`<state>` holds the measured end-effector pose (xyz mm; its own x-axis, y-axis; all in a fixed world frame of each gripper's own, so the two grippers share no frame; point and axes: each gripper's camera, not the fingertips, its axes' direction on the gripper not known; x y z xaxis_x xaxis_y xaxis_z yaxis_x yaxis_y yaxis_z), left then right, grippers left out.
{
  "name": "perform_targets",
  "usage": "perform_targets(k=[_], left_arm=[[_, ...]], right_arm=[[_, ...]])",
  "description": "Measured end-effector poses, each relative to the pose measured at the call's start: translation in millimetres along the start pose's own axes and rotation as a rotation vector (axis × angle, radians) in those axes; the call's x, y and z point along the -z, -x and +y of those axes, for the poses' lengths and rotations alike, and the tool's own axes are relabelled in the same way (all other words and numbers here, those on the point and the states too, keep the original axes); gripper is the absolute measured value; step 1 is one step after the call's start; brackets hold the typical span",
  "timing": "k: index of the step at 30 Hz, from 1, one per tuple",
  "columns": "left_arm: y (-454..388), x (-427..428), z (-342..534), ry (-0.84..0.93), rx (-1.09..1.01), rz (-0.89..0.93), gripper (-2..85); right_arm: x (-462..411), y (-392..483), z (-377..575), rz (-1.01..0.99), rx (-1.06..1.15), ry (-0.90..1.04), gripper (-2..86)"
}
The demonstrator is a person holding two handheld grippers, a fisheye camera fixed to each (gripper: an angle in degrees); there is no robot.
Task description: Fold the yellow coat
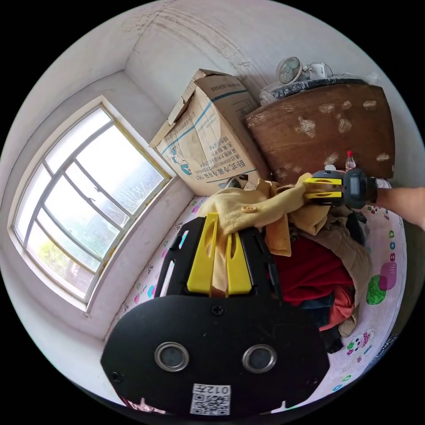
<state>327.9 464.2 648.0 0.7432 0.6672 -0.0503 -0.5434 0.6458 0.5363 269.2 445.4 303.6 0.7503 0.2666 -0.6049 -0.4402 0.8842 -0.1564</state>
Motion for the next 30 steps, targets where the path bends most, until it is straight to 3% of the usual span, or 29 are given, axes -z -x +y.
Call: perform_targets(k=[4,7,10,14,19,20,25,30], left_arm=[[60,-6,8,0.054,0.163,0.058,-0.3],[94,0,28,0.03,0.218,0.078,-0.3],[108,11,43,0.028,0.23,0.081,-0.3],[116,33,56,-0.018,0.204,0.108,-0.3],[135,55,41,-0.03,0.169,0.111,-0.3],[149,58,32,-0.025,0.194,0.12,-0.3],[228,88,-7,-0.076,0.354,0.186,-0.4],[312,188,-60,-0.242,0.39,0.1,-0.4]], right_arm=[[51,0,-4,-0.231,-0.096,-0.151,10.0],[56,28,1,-0.207,-0.036,-0.112,11.9],[54,61,-5,-0.342,0.029,-0.063,13.6],[45,144,-17,-0.261,0.2,0.013,13.0],[44,205,-41,0.119,0.288,0.095,4.5],[56,194,-55,0.199,0.27,0.092,3.7],[131,88,-133,0.188,0.122,0.129,2.7],[251,35,-217,0.366,0.124,0.05,2.5]])
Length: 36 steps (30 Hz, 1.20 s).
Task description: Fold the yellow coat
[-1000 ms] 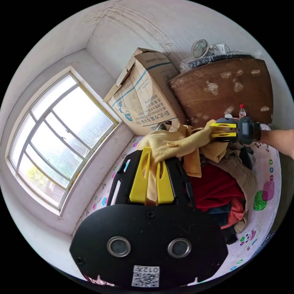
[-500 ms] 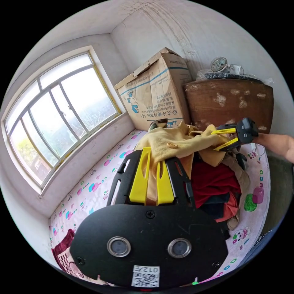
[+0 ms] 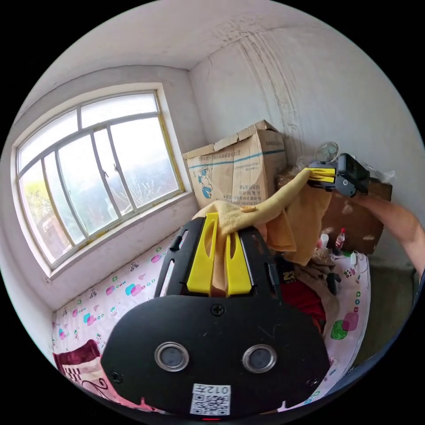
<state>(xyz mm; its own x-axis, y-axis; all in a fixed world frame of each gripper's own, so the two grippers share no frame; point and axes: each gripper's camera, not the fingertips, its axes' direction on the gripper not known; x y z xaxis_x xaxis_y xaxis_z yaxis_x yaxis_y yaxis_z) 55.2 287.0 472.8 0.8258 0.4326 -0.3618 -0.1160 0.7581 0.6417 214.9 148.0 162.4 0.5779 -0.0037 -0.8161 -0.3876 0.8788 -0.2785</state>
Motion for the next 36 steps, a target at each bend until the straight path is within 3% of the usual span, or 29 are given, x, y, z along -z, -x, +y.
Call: perform_targets(k=[8,19,25,31,36], left_arm=[[54,185,-90,-0.17,-0.006,-0.197,-0.4],[107,432,-74,-0.313,0.086,-0.35,-0.4],[101,488,-47,-0.063,0.037,-0.274,-0.4],[94,468,44,0.24,0.01,-0.185,-0.4],[63,428,159,0.487,-0.059,-0.03,-0.3]], right_arm=[[179,-45,-71,0.143,0.044,-0.183,2.2],[431,-67,-115,0.142,-0.022,-0.513,2.0],[488,-33,-91,-0.05,0.068,-0.532,2.3],[482,89,-10,-0.331,0.269,-0.521,2.8],[474,210,111,-0.535,0.383,-0.491,3.0]])
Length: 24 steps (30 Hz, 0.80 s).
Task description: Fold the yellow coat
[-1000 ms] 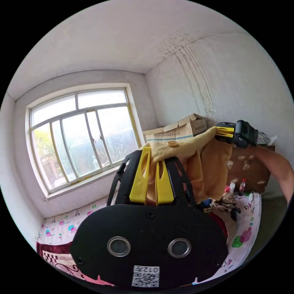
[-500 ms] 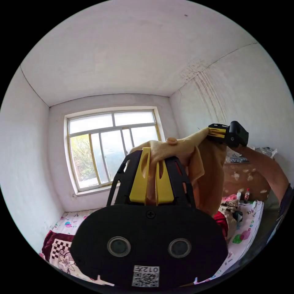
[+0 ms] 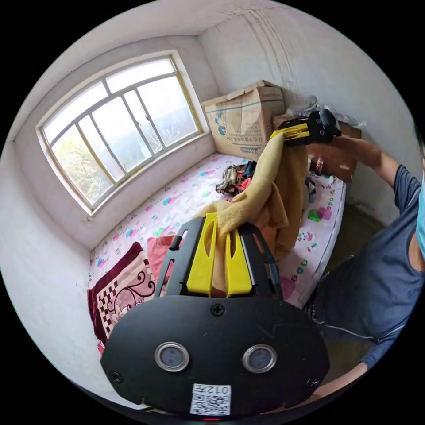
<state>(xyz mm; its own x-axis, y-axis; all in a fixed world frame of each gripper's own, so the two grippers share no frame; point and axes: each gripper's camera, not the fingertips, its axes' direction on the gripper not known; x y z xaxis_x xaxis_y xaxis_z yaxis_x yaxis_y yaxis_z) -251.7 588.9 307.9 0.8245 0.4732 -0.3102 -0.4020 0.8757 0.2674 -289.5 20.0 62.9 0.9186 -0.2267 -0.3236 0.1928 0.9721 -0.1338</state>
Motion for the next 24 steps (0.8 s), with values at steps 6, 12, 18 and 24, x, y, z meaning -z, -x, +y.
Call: perform_targets(k=[6,12,18,24], left_arm=[[-78,-101,71,0.256,-0.221,0.14,-0.3],[-132,-191,111,0.493,-0.281,0.382,-0.2],[-126,-252,129,0.644,-0.176,0.611,0.5],[-19,-224,98,0.409,0.071,0.679,2.4]], right_arm=[[-22,114,92,-0.23,-0.157,0.06,3.3],[-25,158,181,-0.452,-0.403,0.18,3.7],[-17,166,236,-0.594,-0.401,0.244,4.2],[-21,149,286,-0.668,-0.471,0.257,4.3]])
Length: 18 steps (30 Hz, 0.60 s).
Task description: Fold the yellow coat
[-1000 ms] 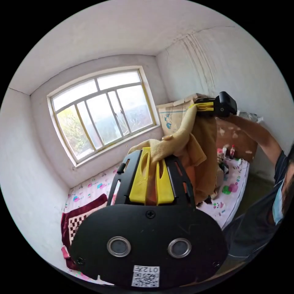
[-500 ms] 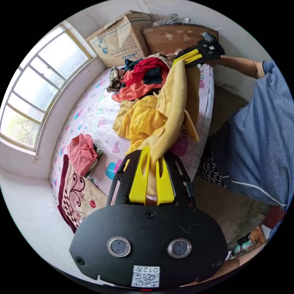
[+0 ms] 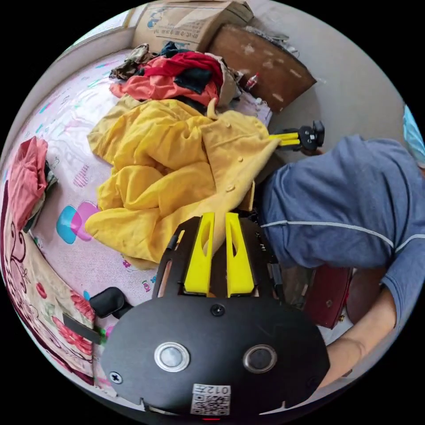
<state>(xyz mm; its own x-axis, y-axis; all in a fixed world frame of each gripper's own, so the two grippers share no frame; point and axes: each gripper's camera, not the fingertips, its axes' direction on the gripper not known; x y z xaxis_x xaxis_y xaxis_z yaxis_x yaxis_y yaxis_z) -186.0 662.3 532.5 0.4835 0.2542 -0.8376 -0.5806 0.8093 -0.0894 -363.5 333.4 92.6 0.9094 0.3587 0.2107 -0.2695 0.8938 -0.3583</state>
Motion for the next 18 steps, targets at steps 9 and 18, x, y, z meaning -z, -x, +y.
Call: perform_targets(k=[9,18], left_arm=[[43,-26,-181,-0.004,-0.331,-0.525,8.5],[169,-183,-332,0.35,-0.593,-0.266,12.0]], right_arm=[[-22,-10,4,0.079,-0.001,0.196,4.9],[-4,-19,-31,0.196,-0.226,0.428,7.1]])
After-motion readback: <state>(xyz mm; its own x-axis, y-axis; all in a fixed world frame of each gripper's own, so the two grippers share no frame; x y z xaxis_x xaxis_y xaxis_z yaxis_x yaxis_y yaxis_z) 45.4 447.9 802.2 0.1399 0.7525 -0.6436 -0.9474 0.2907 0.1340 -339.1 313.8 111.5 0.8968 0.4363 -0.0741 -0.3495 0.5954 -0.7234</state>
